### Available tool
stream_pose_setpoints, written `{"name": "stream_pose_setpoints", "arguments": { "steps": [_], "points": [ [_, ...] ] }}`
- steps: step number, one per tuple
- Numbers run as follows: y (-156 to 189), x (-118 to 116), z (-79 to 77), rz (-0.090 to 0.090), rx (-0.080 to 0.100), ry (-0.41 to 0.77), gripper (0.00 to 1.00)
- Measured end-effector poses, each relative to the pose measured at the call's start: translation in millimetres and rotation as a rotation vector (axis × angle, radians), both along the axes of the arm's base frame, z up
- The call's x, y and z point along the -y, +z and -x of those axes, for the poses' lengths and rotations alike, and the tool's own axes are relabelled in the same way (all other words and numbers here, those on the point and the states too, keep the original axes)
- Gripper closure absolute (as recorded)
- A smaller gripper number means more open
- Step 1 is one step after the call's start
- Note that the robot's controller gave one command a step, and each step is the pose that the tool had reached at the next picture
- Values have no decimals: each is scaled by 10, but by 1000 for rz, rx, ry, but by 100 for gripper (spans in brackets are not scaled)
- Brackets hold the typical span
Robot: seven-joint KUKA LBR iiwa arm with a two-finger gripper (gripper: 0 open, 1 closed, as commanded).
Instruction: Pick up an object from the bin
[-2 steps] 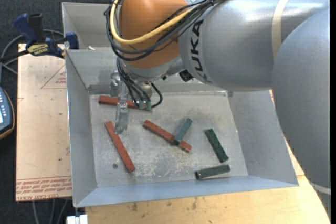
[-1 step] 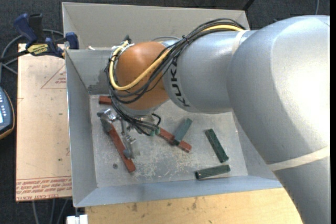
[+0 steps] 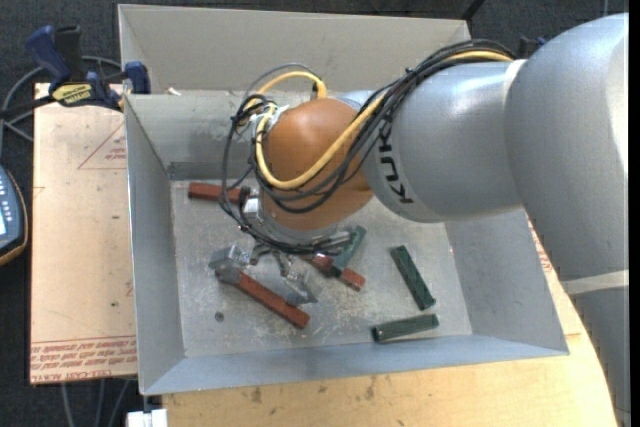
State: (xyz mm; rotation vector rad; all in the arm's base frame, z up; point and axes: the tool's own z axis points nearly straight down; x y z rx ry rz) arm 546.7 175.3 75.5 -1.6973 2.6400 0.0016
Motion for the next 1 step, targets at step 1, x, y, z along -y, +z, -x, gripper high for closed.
{"name": "stream_pose_setpoints", "arguments": {
  "steps": [1],
  "points": [
    [-39,520,437,0,1,28,0]
  ]
}}
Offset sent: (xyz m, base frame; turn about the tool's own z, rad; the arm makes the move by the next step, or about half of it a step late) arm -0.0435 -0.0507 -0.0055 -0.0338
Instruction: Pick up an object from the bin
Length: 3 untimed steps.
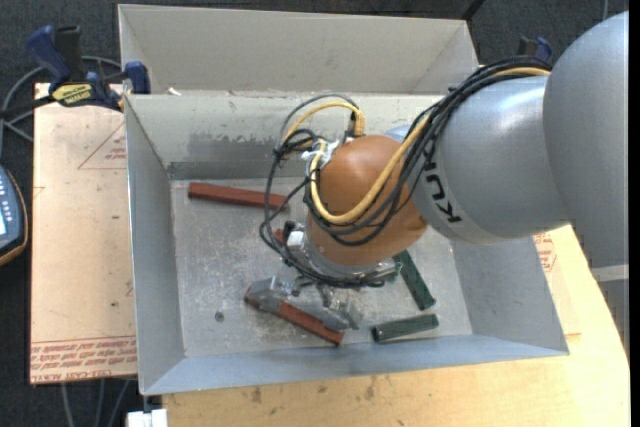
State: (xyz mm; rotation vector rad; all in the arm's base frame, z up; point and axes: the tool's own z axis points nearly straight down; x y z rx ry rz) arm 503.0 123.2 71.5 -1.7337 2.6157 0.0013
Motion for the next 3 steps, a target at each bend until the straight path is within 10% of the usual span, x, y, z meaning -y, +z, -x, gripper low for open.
{"name": "stream_pose_setpoints", "arguments": {
  "steps": [2,3],
  "points": [
    [525,971,102,1,-3,-241,0],
    [827,938,-894,-2,8,-304,0]
  ]
}}
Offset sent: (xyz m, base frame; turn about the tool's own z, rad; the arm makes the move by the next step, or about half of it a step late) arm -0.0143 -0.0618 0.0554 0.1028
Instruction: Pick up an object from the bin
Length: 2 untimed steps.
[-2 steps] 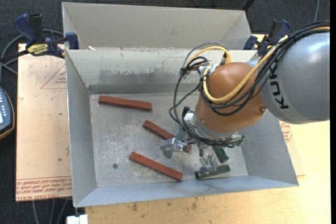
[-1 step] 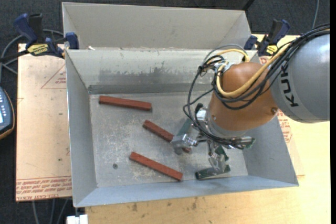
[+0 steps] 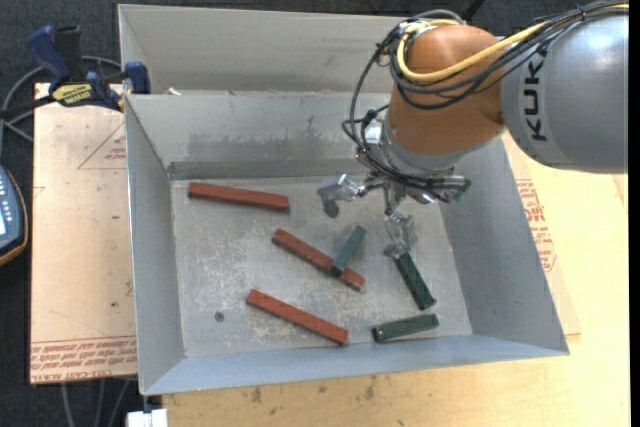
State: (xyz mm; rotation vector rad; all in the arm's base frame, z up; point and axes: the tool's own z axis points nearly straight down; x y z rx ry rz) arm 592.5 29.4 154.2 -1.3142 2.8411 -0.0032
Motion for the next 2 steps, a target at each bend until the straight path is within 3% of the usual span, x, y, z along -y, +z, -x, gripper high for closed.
{"name": "stream_pose_setpoints", "arguments": {
  "steps": [1,2],
  "points": [
    [-464,213,328,1,-15,-116,0],
    [-797,-72,6,-3,-11,-383,0]
  ]
}}
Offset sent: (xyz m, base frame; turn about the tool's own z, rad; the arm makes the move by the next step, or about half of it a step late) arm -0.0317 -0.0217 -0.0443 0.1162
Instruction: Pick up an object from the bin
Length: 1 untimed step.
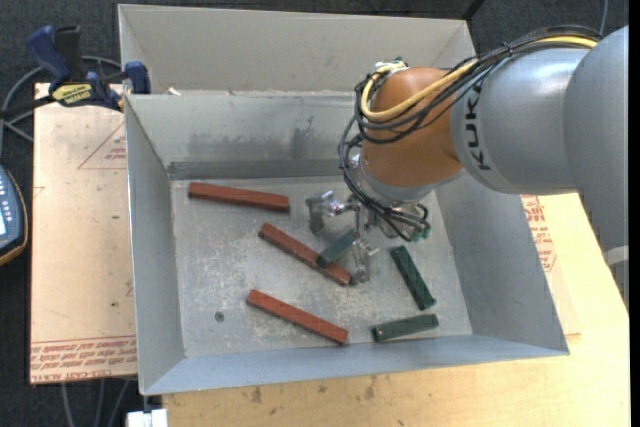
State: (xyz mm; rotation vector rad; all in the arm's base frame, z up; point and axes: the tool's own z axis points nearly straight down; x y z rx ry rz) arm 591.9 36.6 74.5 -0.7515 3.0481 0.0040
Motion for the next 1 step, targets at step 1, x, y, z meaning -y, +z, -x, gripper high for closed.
{"name": "stream_pose_setpoints", "arguments": {
  "steps": [1],
  "points": [
    [14,15,-4,1,1,-3,100]
  ]
}}
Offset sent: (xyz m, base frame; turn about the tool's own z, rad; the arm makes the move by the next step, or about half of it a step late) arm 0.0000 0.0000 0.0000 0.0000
